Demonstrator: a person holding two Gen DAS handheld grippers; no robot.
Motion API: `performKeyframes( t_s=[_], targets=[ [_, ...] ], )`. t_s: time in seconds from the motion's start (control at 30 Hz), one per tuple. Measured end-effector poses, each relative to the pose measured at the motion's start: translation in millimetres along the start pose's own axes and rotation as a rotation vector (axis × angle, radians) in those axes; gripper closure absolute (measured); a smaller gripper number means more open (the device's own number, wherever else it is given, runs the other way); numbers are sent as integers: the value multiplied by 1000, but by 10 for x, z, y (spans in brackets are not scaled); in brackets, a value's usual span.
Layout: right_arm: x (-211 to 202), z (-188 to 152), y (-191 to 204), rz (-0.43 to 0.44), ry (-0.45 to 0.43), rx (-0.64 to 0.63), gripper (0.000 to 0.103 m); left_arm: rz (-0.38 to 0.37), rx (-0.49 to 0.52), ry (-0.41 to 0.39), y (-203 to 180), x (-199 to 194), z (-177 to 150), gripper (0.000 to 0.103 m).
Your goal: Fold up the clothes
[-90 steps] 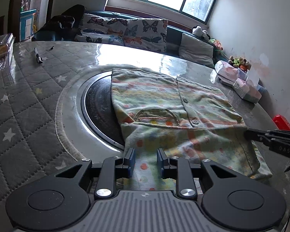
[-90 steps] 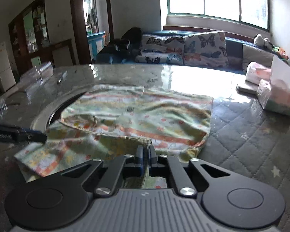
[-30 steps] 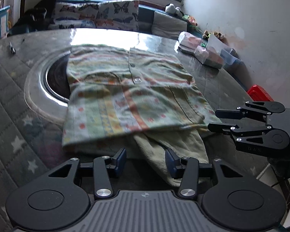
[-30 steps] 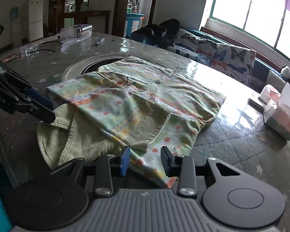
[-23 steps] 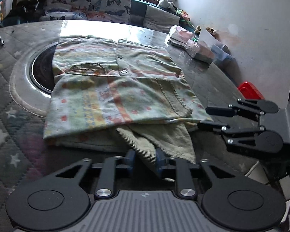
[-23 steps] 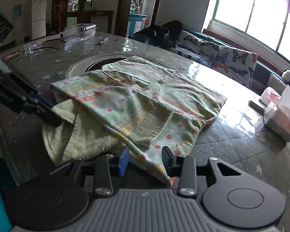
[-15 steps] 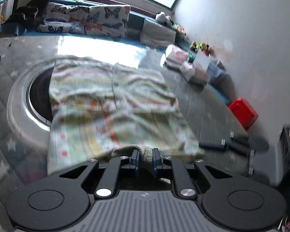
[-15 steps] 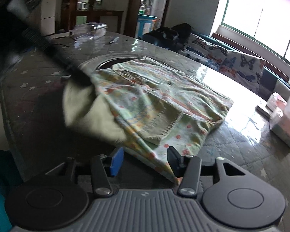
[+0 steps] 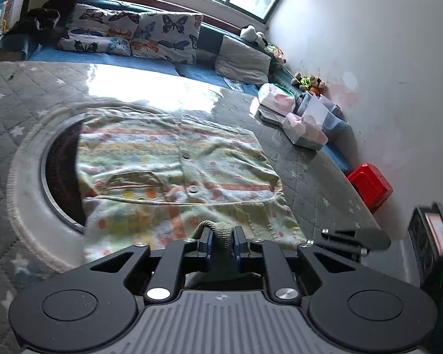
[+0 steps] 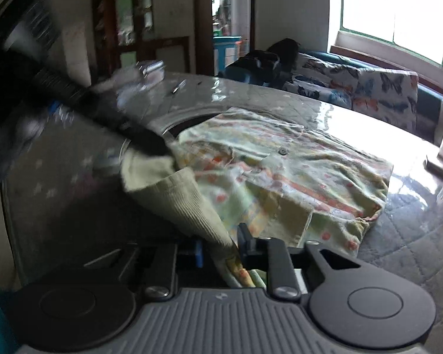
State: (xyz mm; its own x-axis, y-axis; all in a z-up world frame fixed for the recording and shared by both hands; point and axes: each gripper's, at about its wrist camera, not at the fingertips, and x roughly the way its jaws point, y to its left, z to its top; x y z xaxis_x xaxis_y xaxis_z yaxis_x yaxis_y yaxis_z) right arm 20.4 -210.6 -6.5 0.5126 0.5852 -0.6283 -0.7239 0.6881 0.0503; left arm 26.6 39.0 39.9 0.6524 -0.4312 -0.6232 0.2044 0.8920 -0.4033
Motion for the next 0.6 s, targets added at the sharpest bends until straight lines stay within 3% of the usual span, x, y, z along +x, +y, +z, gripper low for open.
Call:
performKeyframes(
  t_s=[0.03, 0.2, 0.33, 0.6],
  targets=[
    [4, 27, -42, 5, -6, 26, 88, 15, 17, -21, 20, -71, -36, 61],
    [0, 123, -115, 3, -21, 70, 90, 101, 120, -92, 89, -316, -267, 46],
    [1, 207, -152, -5, -35, 87, 90, 193, 231, -113, 74, -307, -426, 45],
    [-12, 304, -192, -22, -54, 104, 91, 268, 435, -154, -3, -177, -617, 44]
  ],
)
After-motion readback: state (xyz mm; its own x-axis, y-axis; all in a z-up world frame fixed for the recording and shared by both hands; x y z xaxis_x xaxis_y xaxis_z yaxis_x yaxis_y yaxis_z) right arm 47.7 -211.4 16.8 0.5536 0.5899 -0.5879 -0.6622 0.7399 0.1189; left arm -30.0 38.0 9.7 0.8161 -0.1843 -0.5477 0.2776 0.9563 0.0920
